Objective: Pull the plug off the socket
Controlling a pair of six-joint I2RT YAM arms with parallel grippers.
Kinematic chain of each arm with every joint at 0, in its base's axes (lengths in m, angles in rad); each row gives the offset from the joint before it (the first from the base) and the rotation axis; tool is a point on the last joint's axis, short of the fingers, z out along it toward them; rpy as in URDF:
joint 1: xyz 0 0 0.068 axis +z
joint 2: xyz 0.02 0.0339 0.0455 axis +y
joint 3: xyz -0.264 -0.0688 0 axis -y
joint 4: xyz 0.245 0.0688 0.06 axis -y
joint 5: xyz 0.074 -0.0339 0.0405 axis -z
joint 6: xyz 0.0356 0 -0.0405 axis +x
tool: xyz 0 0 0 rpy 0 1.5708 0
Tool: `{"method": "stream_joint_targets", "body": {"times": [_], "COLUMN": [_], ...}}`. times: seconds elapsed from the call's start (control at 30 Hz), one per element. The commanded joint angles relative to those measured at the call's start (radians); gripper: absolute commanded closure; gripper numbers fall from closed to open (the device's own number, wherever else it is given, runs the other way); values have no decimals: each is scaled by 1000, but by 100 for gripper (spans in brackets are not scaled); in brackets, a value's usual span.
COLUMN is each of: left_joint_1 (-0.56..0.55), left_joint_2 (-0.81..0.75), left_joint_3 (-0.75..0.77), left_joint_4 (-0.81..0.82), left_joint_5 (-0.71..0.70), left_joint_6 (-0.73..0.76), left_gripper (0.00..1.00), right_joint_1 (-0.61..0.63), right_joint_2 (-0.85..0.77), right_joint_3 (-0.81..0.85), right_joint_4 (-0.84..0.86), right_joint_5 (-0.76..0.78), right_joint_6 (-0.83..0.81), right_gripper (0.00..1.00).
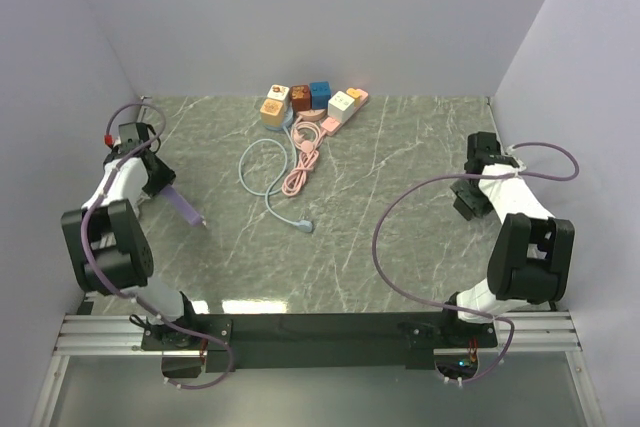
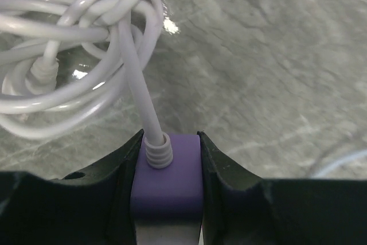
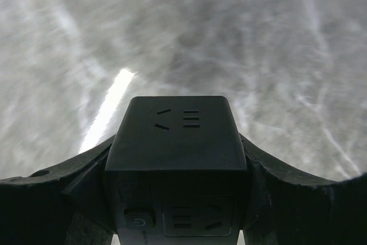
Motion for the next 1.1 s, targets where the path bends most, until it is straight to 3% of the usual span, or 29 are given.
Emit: {"method": "stream_joint_targets", "body": {"times": [0.0,0.1,0.27,0.37,0.47,0.5,0.57,0.6,0.73,0.87,0.93,1.07], "left_joint_1": [12,22,27,28,32,33,33,33,33,33,33,32], "left_joint_2": [51,91,169,183,187,182,168,160,124,78,50,-33], "left_joint_3": [67,74,92,95,106,107,109,109,107,119,130,150], "left_joint_4": [30,34,20,19,13,11,8,8,-3,-26,-41,-71], "left_joint_5": [-63,-77,-60,-55,-32,-26,-17,-16,-8,7,11,44], "left_joint_6": [-9,-18,-24,-22,-19,-19,-18,-18,-22,-29,-32,-41], "left_gripper": [100,99,99,92,71,59,48,37,24,16,3,1], "right_joint_1": [-40,-63,-94,-118,-146,-149,-157,-157,-158,-158,-158,-155], "right_joint_2": [8,7,37,77,102,106,112,112,123,79,19,-49], "right_joint_3": [-11,-26,-35,-32,-37,-41,-45,-51,-35,-9,1,58], "right_joint_4": [-35,-49,-59,-76,-61,-58,-47,-47,-81,-109,-112,-158], "right_joint_5": [137,191,220,245,220,216,196,193,194,194,176,153], "right_joint_6": [77,100,132,156,145,139,131,133,142,140,134,123], "right_gripper": [100,100,90,85,85,85,81,64,29,17,11,8]}}
